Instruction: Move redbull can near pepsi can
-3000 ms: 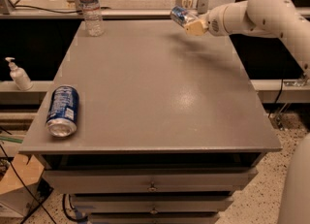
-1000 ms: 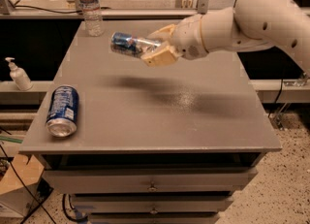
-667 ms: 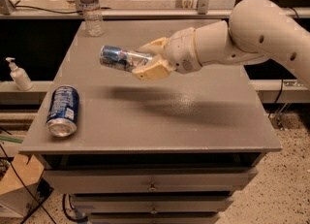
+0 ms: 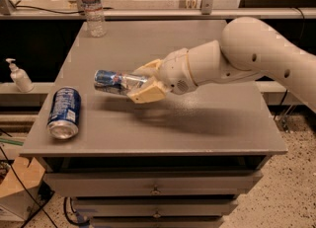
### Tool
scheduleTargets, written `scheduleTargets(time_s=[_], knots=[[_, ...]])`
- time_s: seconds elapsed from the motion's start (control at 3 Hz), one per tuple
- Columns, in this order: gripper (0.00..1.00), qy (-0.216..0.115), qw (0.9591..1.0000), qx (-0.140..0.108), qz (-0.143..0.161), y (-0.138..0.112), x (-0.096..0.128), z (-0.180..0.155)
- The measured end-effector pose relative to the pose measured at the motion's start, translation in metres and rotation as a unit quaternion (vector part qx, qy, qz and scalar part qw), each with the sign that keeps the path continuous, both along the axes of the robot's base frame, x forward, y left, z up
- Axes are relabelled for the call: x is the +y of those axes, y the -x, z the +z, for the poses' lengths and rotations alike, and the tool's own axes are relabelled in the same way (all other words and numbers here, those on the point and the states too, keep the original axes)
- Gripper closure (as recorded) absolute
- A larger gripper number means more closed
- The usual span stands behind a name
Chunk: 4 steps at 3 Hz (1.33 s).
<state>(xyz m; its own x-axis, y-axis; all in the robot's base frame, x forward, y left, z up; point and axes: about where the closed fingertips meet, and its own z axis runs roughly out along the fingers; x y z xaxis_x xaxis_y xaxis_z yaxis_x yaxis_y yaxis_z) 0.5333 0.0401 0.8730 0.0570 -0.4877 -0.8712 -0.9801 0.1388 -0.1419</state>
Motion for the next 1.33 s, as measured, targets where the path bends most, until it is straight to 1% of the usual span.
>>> scheduleTargets(time_s=[0.33, 0.67, 1.0, 1.33], knots=[[0.59, 0.003, 0.9995, 0.03, -0.01, 0.007, 0.002, -0.021], [0.36, 0.0, 0.9986, 0.051, -0.016, 0.014, 0.006, -0.034], [0.13, -0.005, 0.9979, 0.061, -0.02, 0.02, 0.012, -0.04], [0.0, -0.004, 0.998, 0.061, -0.018, 0.021, 0.014, -0.04]])
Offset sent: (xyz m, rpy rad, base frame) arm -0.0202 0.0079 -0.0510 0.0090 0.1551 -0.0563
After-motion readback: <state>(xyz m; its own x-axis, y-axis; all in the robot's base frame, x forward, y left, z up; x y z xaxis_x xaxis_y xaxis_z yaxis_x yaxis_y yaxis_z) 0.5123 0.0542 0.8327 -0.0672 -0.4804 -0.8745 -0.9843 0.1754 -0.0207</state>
